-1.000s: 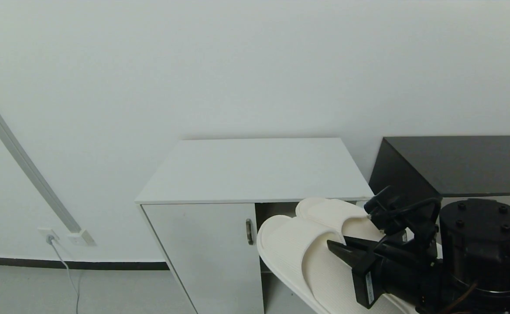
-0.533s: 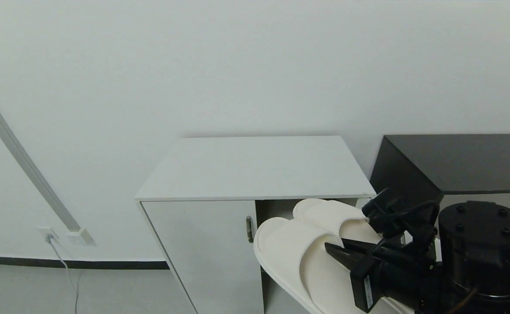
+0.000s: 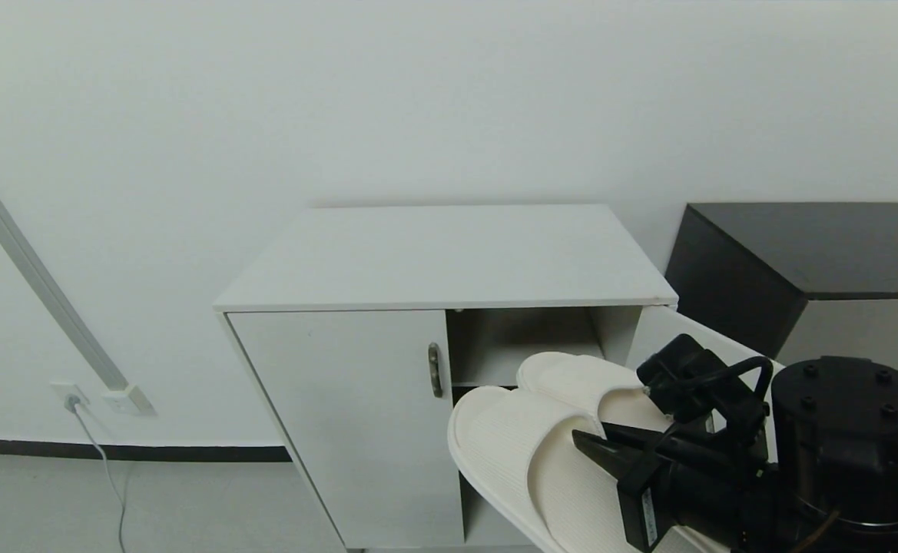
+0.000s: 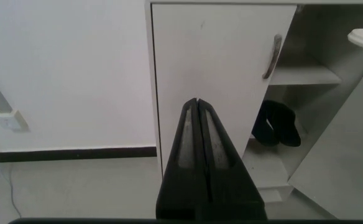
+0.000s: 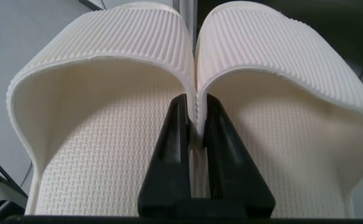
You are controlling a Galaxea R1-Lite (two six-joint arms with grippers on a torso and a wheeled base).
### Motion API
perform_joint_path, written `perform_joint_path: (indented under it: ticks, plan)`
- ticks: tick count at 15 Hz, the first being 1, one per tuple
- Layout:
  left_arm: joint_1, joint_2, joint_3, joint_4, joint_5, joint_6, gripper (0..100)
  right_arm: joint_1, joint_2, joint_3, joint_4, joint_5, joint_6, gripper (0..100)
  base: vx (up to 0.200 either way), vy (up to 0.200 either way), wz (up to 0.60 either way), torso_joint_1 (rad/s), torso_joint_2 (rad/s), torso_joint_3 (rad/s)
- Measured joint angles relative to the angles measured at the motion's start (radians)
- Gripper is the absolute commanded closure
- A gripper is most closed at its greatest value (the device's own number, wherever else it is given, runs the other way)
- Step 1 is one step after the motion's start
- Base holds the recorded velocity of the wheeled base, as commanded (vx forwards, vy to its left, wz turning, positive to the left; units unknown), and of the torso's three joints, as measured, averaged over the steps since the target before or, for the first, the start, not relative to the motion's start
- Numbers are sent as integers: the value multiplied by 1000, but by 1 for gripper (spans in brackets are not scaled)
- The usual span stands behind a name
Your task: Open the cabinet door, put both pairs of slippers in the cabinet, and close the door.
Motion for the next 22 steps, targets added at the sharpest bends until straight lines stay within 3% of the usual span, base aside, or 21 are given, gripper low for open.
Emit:
perform_joint_path:
  ticks: [12,22]
  plan:
    - [0,0,0,0,0,-1,100,4,0,4,0,0,-1,100,0,0,0,-165,493,324]
    - [0,0,0,0,0,-1,100,4,4,8,-9,0,-1,100,0,0,0,-58,419,359]
